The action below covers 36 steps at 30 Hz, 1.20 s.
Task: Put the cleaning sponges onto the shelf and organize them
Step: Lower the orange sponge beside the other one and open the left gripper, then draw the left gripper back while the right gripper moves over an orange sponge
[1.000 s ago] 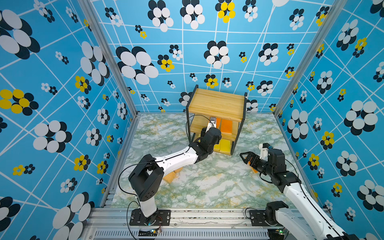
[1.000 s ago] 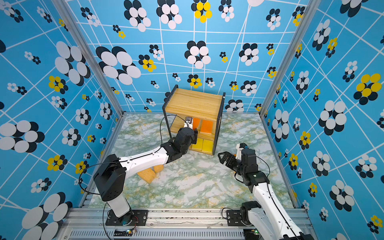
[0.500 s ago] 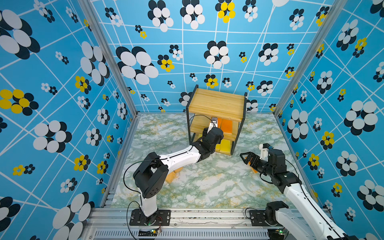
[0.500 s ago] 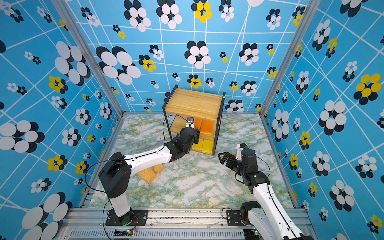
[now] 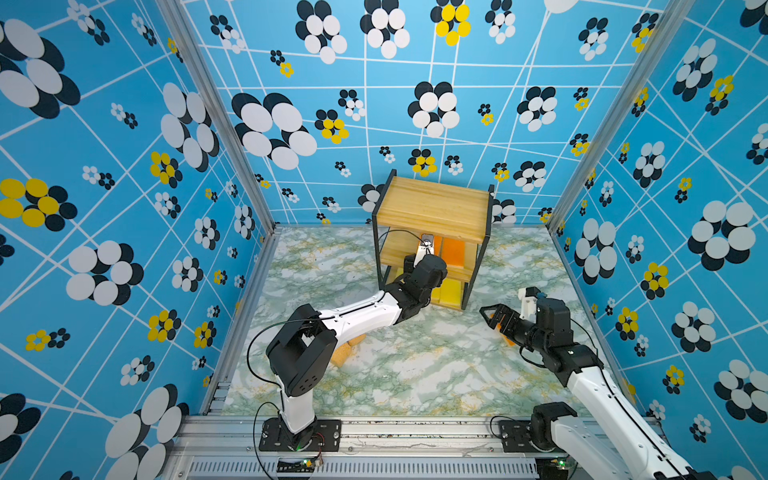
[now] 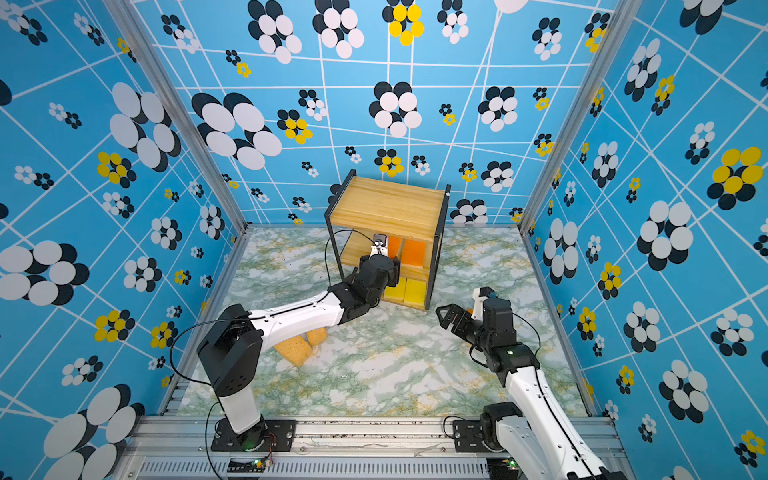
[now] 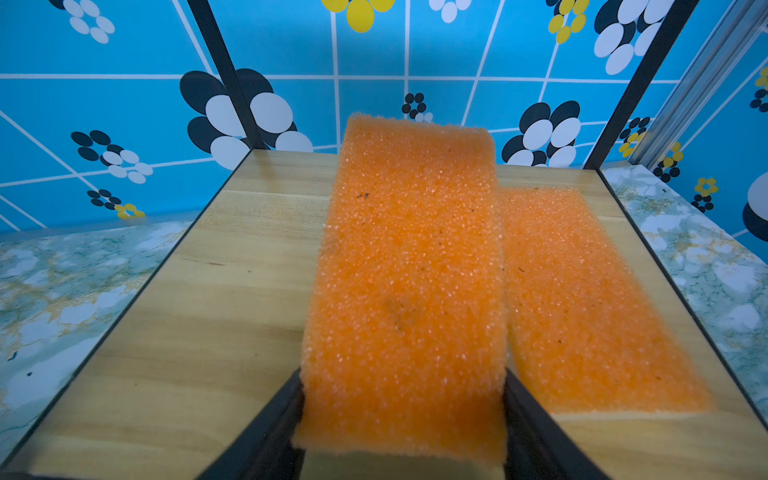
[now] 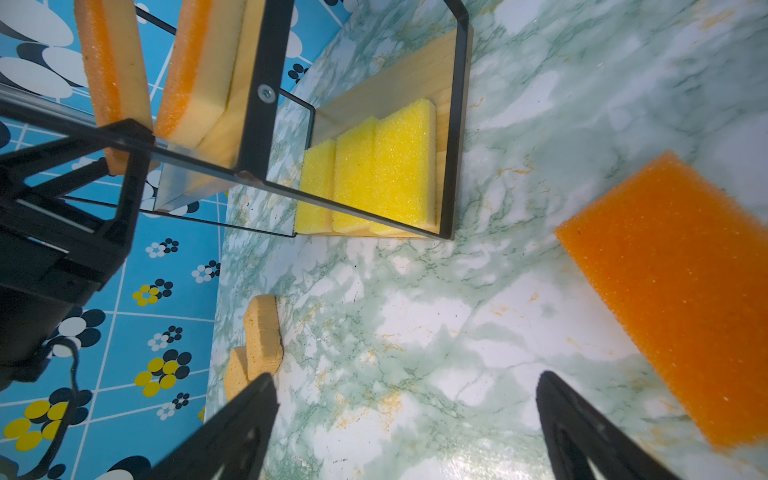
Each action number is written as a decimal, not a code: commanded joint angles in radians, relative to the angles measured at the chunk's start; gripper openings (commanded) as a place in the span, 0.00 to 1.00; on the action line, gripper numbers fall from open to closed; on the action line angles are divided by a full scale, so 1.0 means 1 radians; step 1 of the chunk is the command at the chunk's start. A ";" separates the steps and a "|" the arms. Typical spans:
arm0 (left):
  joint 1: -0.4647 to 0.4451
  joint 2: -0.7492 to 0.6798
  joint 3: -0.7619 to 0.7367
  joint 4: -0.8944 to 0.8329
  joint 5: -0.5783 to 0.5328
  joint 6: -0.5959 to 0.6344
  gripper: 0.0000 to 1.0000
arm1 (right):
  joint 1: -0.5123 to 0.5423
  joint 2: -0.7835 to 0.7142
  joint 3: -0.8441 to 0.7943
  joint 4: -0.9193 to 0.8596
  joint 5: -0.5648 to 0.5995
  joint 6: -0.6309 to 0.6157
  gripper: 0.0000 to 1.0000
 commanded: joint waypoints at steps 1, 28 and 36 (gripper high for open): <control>0.014 0.018 0.017 0.008 -0.031 -0.013 0.70 | -0.008 -0.012 -0.003 -0.013 -0.004 -0.015 0.99; 0.009 -0.019 -0.054 0.020 -0.044 -0.022 0.99 | -0.016 -0.024 0.016 -0.050 0.007 -0.035 0.99; -0.022 -0.097 -0.126 0.024 -0.080 -0.012 0.99 | -0.016 -0.003 0.121 -0.196 0.110 -0.117 0.99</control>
